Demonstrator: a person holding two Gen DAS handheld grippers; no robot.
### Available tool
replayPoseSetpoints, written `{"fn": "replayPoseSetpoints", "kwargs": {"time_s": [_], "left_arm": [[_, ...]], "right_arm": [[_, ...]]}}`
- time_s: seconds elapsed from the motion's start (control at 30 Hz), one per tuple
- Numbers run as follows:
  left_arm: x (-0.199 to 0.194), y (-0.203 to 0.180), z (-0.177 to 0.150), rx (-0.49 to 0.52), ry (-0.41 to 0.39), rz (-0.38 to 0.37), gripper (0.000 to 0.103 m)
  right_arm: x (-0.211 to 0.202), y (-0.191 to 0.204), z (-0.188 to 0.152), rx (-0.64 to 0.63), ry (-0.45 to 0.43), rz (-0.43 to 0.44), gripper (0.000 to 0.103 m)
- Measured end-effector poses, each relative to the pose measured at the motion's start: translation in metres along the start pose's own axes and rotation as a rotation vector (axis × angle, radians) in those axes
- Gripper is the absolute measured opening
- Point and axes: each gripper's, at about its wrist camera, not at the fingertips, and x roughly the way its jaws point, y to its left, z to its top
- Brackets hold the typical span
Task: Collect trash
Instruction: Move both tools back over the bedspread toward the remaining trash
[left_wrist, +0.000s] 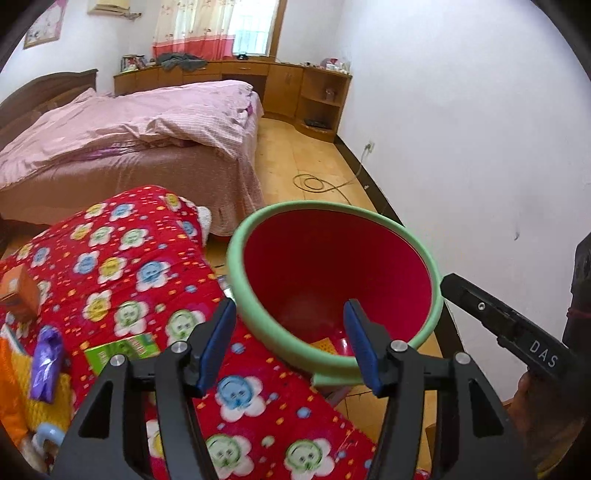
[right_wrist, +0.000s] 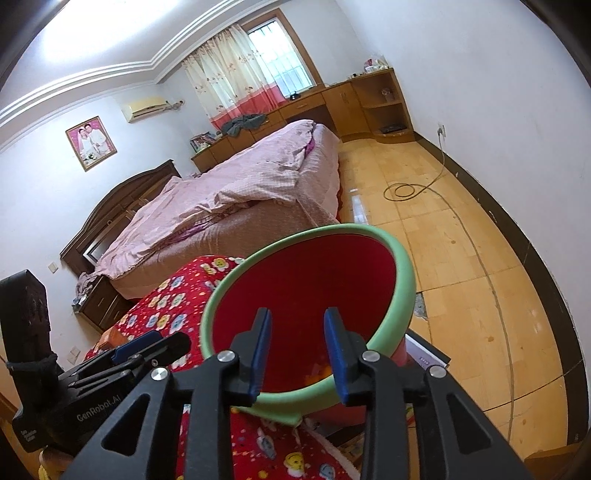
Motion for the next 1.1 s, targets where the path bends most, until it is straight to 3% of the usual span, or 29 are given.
{"fn": "replayPoseSetpoints", "kwargs": {"time_s": [0.57,1.1], "left_arm": [[-0.088,0.071,-0.036,-0.157,-0.051,0.14,0.061],[-0.144,0.143,-0.086,-0.31,-0.077,0.284,0.061]], "right_arm": [[-0.01,0.053,-0.027,-0.047,0.065,0.098,0.04],[-0.001,0.108,-0.056,-0.124,0.148,0.17,0.045]]}}
